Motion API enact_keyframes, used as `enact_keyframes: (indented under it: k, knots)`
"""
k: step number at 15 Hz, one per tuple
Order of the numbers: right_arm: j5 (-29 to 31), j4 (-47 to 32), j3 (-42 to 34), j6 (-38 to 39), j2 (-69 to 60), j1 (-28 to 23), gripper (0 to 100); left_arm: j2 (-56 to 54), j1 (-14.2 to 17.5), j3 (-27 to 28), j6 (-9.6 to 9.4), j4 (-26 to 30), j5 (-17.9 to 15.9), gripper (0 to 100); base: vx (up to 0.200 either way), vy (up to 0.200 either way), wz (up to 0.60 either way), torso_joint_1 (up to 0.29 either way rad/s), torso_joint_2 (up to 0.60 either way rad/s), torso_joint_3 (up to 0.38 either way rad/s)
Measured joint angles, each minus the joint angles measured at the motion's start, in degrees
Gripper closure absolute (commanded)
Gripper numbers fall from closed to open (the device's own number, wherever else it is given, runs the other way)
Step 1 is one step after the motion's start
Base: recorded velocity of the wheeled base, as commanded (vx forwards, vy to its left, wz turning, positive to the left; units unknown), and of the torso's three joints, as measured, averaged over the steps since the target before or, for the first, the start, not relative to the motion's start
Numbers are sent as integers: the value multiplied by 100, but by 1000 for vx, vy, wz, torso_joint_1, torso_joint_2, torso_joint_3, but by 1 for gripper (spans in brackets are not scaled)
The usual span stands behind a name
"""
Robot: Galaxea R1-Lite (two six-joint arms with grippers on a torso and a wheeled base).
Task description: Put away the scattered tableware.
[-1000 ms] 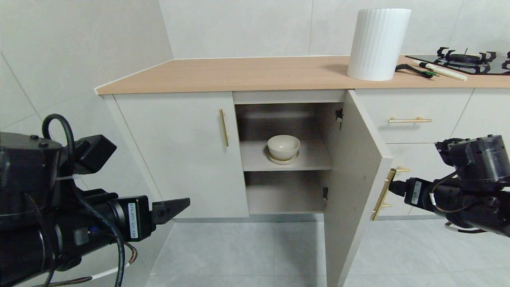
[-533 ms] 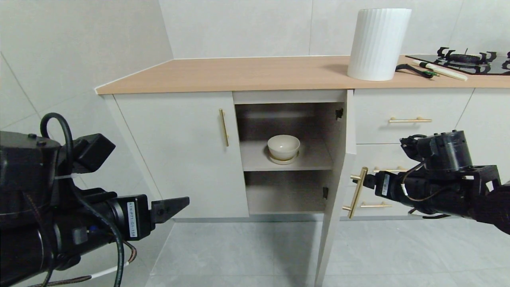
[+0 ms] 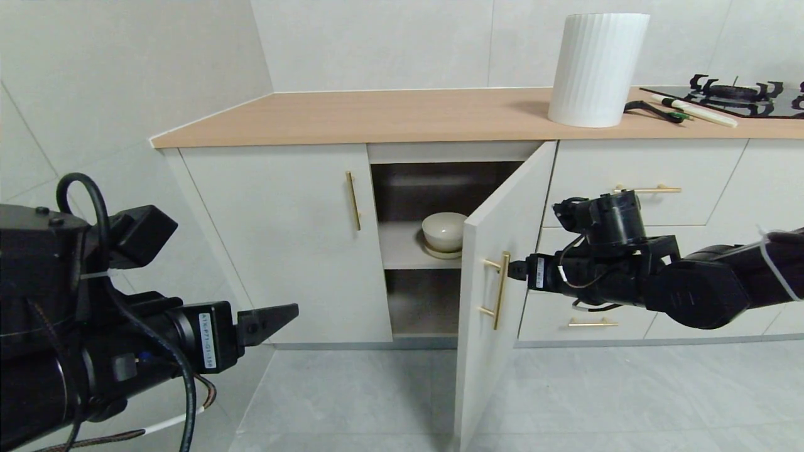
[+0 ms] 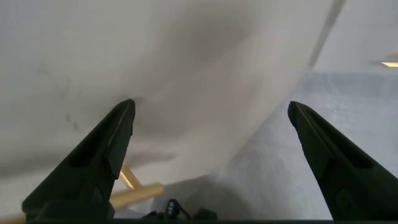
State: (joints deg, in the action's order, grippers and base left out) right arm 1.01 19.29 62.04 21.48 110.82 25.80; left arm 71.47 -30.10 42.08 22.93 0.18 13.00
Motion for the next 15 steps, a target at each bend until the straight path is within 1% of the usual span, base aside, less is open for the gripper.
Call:
enact_keyframes:
  k: [4,6,9,15]
  knots:
    - [7,88,182,11,312,49,0,0,-5,0,0,0,6,0,0,0,0,0,0,0]
    - [27,101,190,28,369,61,0,5,2,0,-2,4,71,0,0,0,0,0,0,0]
    - [44,294,196,55,422,79,0,7,17,-22,-101,28,79,0,200,0,0,1,4,1]
    - [76,619,232,296,613,146,0,22,22,-39,-99,26,79,0,200,0,0,2,1,6]
